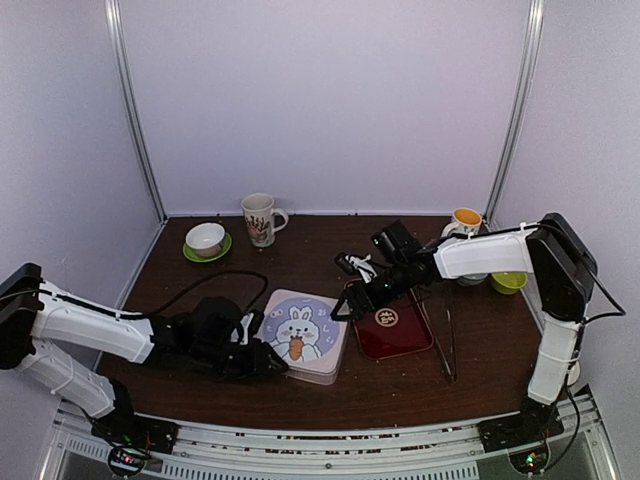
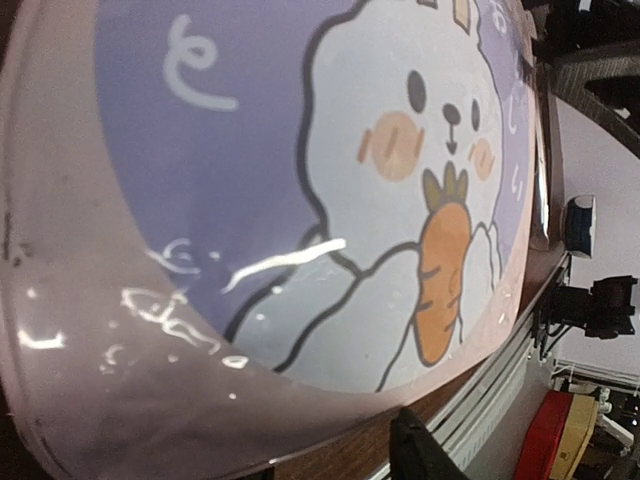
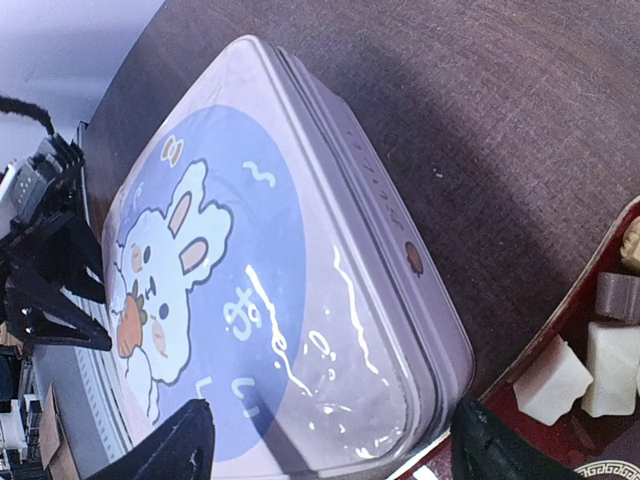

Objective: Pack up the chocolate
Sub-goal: Rotate the packing box at the center of the board.

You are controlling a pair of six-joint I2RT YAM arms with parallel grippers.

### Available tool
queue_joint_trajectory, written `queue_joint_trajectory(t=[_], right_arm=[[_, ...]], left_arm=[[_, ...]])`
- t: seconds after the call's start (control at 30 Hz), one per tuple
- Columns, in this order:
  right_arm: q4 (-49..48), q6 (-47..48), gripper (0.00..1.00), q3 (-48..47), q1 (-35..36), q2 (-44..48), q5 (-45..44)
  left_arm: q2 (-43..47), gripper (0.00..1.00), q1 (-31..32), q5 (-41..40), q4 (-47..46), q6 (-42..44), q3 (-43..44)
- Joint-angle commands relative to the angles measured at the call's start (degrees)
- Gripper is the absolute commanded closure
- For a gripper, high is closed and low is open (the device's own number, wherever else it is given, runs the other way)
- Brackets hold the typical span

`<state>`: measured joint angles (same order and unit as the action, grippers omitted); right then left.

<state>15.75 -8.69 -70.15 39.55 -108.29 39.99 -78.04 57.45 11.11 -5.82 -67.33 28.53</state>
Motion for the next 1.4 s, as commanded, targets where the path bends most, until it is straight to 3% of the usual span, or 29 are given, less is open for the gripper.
queue_joint_trajectory(t=[0.0,0.4,0.57,0.77,1.1,1.37], right_arm=[[-0.87,-1.44,0.19,1.62,0.0,2.88,0.49],[-6.02,-6.3,0.21,7.37,0.15,7.12,2.87],[-1.61,-5.22,0.15,4.64,-0.79,6.98,-5.05],[-3.64,-6.0,0.12,0.27,-1.93,5.05,-8.83],[-6.63,-7.12,0.17,-5.2,-1.38,-3.25,-2.05],[-8.29,-7.99,0.21,-1.13,0.52,-3.33,4.66]], left_arm=[[2.47,0.58,-2.52,-4.01,0.56,2.3,-0.94],[6.75,0.57,-8.53,-4.84,-1.06,4.22,-5.23],[6.85,0.57,-8.94,-4.11,-2.52,4.03,-5.44],[7.29,0.57,-8.91,-4.61,-2.95,3.3,-5.17],[5.62,0.56,-9.02,-5.4,-4.31,2.72,-4.38],[3.0,0.57,-10.78,-4.75,-6.78,3.27,-3.63]])
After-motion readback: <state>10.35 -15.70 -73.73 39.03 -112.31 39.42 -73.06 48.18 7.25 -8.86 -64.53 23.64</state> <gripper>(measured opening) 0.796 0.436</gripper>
